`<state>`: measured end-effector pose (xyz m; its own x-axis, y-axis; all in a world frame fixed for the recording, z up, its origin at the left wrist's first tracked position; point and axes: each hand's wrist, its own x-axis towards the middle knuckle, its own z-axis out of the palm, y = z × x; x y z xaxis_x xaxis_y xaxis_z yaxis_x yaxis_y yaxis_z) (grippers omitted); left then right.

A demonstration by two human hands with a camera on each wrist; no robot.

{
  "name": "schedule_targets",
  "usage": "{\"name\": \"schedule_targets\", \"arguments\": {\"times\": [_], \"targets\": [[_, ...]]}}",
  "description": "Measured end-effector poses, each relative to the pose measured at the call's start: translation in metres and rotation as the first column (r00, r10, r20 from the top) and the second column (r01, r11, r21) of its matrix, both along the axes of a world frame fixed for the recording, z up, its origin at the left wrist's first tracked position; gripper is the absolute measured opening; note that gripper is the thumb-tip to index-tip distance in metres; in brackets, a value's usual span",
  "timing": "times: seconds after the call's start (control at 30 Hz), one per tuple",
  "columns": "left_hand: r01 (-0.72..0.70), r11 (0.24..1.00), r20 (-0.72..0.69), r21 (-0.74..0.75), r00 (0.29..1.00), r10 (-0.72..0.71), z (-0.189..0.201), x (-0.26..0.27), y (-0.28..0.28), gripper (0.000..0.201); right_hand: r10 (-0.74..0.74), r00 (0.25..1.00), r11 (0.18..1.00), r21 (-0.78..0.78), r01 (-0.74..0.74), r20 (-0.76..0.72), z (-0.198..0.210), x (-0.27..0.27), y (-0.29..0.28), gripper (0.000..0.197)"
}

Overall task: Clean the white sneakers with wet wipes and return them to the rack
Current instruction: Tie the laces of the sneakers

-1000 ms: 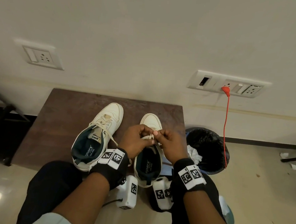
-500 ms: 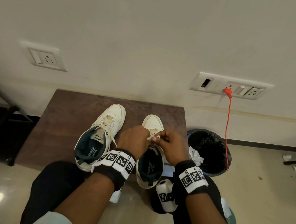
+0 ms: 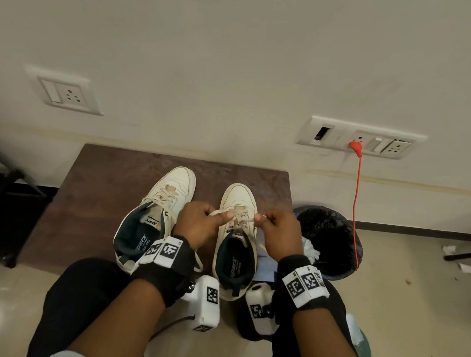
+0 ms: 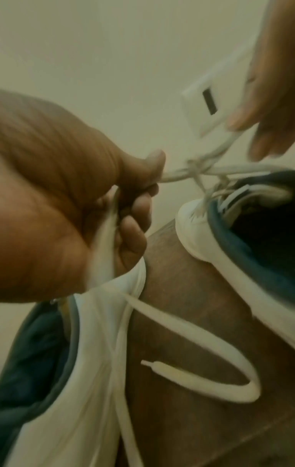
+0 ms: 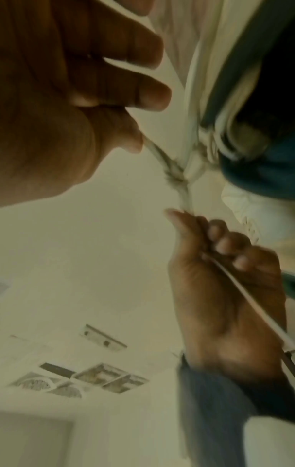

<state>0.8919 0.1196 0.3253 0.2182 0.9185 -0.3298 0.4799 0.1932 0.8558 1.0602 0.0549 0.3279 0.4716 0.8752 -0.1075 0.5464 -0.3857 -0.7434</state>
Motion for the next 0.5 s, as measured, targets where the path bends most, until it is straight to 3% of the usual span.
{"name": "schedule_targets", "arguments": {"times": [0.17, 0.5], "targets": [[0.050, 0.997, -0.312, 0.055, 0.950, -0.030, -0.015, -0.015, -0.005, 0.044, -0.062, 0.992, 0.968, -0.234, 0.087, 0.113, -0.020, 0.022, -0.015, 0.027], [0.095, 0.985, -0.550, 0.142, 0.835, -0.001, -0.018, -0.004, -0.008, 0.035, -0.122, 0.970, 0.954, -0.244, 0.172, 0.209, -0.020, 0.016, -0.005, 0.025]]}}
